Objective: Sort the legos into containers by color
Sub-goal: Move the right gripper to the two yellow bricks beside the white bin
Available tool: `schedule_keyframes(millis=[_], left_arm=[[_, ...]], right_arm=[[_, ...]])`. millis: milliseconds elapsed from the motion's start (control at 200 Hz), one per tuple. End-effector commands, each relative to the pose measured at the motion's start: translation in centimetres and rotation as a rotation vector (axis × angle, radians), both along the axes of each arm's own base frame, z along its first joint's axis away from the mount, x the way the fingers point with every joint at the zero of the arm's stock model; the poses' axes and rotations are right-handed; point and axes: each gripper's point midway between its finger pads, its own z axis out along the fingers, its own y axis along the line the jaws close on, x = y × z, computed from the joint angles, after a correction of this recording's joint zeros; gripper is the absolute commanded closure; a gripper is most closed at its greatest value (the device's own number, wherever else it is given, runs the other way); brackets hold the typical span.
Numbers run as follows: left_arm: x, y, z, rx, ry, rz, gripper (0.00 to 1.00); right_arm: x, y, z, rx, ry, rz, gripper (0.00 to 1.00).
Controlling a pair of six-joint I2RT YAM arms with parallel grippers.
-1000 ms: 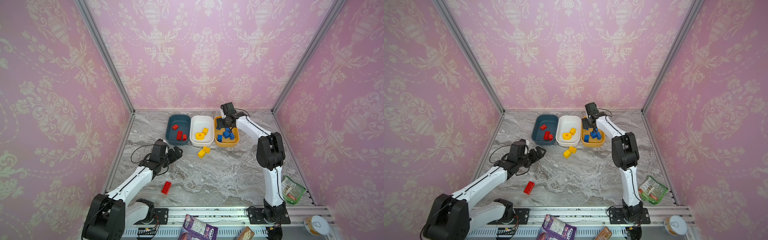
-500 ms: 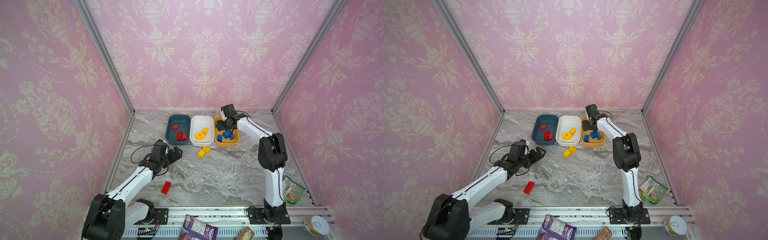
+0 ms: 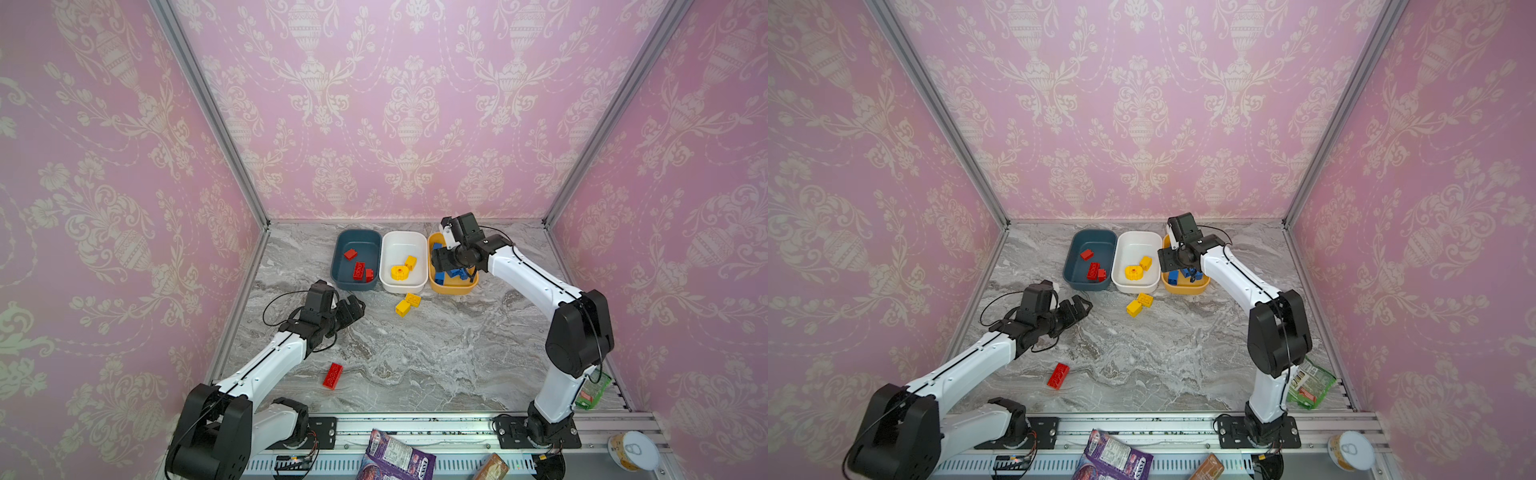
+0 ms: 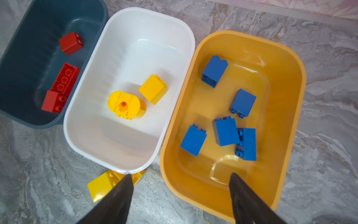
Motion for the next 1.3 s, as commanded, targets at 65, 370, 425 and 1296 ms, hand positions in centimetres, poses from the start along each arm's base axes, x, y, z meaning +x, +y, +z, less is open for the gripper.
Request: schedule_keyframes(millis=[65, 370, 425, 1296], left_arm=[[0.5, 0.2, 0.1, 0.025, -0.005, -0.013, 0.04], [0.3, 0.3, 0.2, 0.030, -0.008, -0.016, 0.04], [0.2, 0.3, 0.2, 0.030, -0.009, -0.017, 0.04], [-0.3, 1.0, 0.5, 0.045, -0.009, 0.002, 0.04]], right_arm=[[-4.6, 2.5, -0.6, 0.029, 0.072, 0.043, 0.20], [-9.9, 7.9, -2.8, -0.035, 0.143, 0.223, 0.21], [-10.4, 8.8, -3.4, -0.052, 0.154, 0.271, 0.21], [-8.2, 13.9, -10.3, -0.222, 0.214, 0.501, 0.28]])
